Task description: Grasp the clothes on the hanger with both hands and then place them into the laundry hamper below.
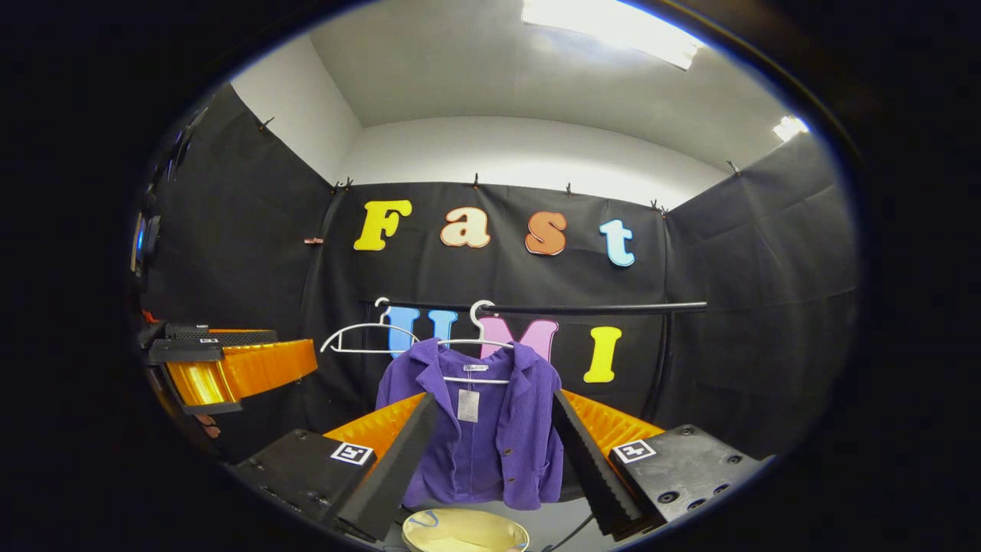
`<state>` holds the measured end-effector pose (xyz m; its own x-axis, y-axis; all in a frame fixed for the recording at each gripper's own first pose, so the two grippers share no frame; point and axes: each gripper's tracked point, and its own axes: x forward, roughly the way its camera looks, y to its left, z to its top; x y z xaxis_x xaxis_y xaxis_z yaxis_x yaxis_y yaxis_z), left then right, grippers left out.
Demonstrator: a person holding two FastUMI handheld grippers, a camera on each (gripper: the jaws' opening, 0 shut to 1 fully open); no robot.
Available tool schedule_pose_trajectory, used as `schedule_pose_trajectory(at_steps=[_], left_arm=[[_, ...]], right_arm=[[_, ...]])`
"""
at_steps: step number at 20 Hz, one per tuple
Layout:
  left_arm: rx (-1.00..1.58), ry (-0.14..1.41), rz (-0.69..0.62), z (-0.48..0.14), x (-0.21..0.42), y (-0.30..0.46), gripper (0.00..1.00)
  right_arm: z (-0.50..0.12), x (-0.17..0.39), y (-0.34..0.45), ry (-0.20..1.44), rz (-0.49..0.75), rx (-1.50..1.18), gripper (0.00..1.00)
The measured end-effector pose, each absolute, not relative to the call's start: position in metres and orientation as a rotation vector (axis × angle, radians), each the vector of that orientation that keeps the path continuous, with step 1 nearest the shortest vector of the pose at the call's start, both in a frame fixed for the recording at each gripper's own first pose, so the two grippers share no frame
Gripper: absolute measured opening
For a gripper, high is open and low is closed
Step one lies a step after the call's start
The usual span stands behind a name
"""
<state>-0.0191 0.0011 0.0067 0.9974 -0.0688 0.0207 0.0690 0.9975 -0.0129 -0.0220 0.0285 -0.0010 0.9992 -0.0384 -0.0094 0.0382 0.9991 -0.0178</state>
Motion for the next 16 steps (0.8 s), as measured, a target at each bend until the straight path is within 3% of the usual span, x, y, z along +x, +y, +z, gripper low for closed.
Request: schedule_pose_trajectory(at_steps=[8, 16], left_arm=[[-0.016, 0.001, -0.154, -0.008, -0.009, 0.001, 0.93], [-0.014, -0.002, -0.088, -0.045, 0.100, 0.002, 0.94]], right_arm=[[-0.025, -0.009, 0.028, 0.040, -0.123, -0.012, 0.97], [-0.064, 0.106, 0.003, 0.025, -0.045, 0.020, 0.97]])
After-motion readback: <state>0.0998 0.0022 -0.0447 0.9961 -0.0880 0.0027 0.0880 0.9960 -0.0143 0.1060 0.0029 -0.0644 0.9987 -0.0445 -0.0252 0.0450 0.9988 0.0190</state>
